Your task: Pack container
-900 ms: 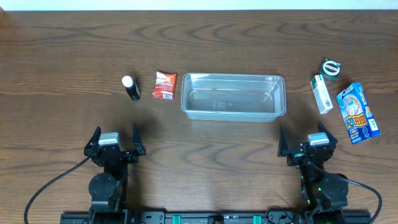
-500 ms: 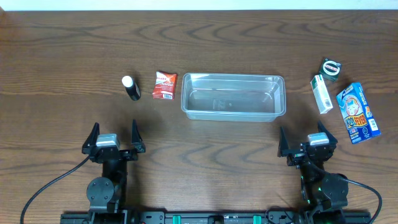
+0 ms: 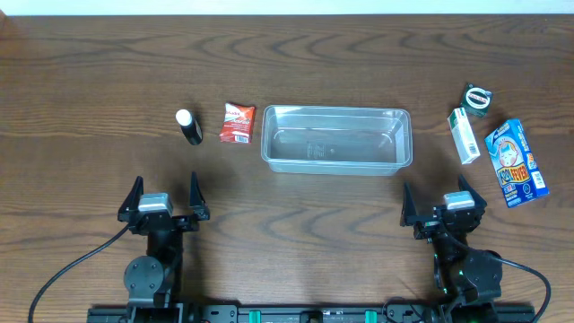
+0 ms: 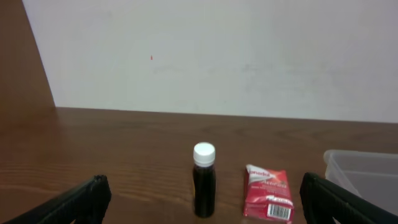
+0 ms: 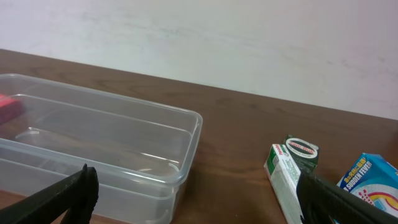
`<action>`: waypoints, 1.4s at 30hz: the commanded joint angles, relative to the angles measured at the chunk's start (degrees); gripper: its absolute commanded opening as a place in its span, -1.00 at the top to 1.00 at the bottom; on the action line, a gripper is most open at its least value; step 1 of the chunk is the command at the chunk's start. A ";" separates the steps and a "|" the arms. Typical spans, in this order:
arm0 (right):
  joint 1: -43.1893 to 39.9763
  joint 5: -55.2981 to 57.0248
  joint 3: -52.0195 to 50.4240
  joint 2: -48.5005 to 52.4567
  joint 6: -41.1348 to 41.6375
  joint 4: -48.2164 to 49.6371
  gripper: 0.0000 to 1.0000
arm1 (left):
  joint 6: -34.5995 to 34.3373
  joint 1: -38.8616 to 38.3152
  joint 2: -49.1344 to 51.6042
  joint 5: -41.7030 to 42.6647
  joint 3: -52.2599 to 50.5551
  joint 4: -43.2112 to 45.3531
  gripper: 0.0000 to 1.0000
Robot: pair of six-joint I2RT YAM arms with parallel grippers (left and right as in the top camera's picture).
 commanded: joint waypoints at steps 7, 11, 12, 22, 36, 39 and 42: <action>-0.50 -0.20 -0.13 -0.31 -0.76 -0.24 -0.98 | 0.81 0.22 5.70 0.81 12.31 -4.50 -0.96; -0.50 -0.20 -0.13 -0.31 -0.76 -0.24 -0.99 | 0.90 0.22 12.70 1.14 18.62 -4.92 -0.96; -0.50 -0.20 -0.13 -0.31 -0.76 -0.24 -0.99 | 1.51 0.24 14.88 2.34 20.63 -5.33 -0.96; -0.50 -0.20 -0.13 -0.31 -0.74 -0.24 -0.99 | 5.38 0.24 35.93 8.35 44.15 -16.46 -0.96; -0.50 -0.20 -0.13 -0.31 -0.76 -0.22 -0.99 | 11.28 0.22 54.66 14.10 73.92 -32.35 -0.96; -0.50 -0.20 -0.13 -0.31 -0.76 -0.24 -0.99 | 11.28 0.24 55.32 14.08 73.90 -32.46 -0.96; -0.50 -0.20 -0.13 -0.31 -0.74 -0.24 -0.98 | 11.26 0.24 55.65 14.08 73.83 -33.05 -0.96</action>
